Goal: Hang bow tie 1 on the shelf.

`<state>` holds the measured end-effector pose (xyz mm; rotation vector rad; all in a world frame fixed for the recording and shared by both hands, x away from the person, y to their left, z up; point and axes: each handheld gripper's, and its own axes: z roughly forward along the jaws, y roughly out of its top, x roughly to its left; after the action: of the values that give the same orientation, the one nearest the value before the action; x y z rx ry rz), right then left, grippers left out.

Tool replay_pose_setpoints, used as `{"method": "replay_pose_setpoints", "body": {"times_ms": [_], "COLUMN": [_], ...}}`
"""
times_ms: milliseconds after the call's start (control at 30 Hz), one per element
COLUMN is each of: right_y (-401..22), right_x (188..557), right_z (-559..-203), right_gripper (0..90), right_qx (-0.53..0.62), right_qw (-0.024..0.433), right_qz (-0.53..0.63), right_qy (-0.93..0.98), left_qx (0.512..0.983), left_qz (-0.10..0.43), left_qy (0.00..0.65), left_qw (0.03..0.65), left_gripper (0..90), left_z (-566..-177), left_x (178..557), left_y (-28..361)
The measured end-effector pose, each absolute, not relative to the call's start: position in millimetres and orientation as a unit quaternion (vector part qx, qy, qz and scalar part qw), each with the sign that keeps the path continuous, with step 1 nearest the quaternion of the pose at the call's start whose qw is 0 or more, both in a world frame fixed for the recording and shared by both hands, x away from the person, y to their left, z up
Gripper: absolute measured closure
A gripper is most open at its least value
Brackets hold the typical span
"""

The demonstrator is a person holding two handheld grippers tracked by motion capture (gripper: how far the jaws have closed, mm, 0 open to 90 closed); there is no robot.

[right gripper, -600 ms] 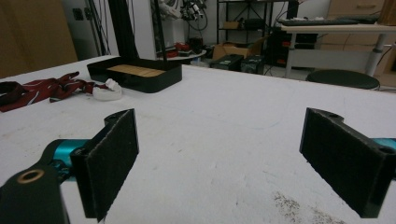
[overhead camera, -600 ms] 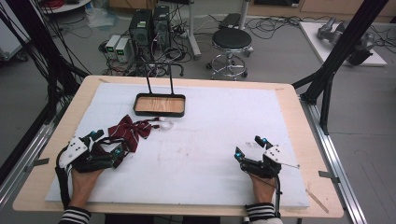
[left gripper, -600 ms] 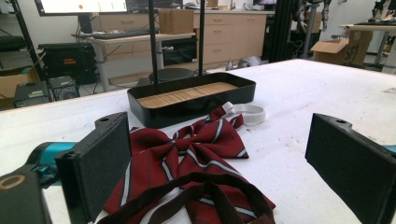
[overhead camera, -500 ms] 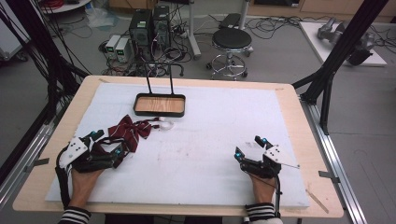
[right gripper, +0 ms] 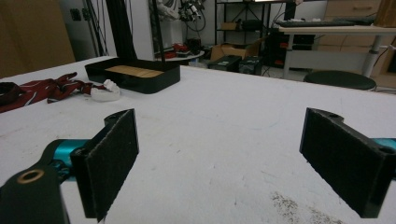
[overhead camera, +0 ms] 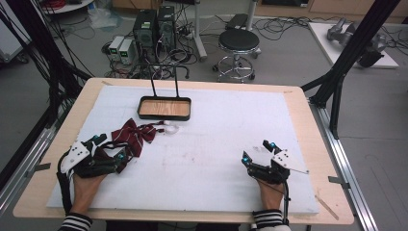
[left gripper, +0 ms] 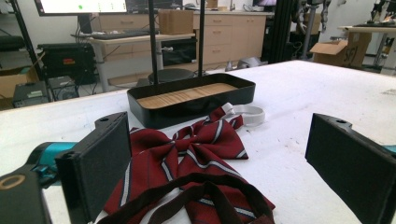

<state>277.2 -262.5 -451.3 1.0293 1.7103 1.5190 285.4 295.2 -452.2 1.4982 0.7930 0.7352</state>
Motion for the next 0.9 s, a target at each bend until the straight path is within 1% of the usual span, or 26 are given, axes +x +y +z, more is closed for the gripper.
{"method": "replay_pose_setpoints", "body": {"times_ms": [333, 433, 733, 900], "right_y": [-263, -263, -263, -263], "right_x": [277, 277, 277, 277], "right_z": [-451, -451, -451, -451], "right_gripper": [11.0, 11.0, 10.9, 10.9], "right_qx": [0.388, 0.388, 0.389, 0.388], "right_qw": [0.311, 0.311, 0.312, 0.311], "right_qz": [0.577, 0.576, 0.575, 0.576], "right_qy": [0.648, 0.649, 0.649, 0.649], "left_qx": [0.64, 0.648, 0.667, 0.691], "left_qz": [0.307, 0.308, 0.308, 0.299], "left_qy": [0.351, 0.356, 0.359, 0.355], "left_qw": [0.61, 0.599, 0.575, 0.554], "left_gripper": [7.5, 7.5, 7.5, 7.5], "left_z": [-452, -450, -418, -404], "left_x": [287, 288, 298, 307], "left_y": [298, 299, 302, 297]}}
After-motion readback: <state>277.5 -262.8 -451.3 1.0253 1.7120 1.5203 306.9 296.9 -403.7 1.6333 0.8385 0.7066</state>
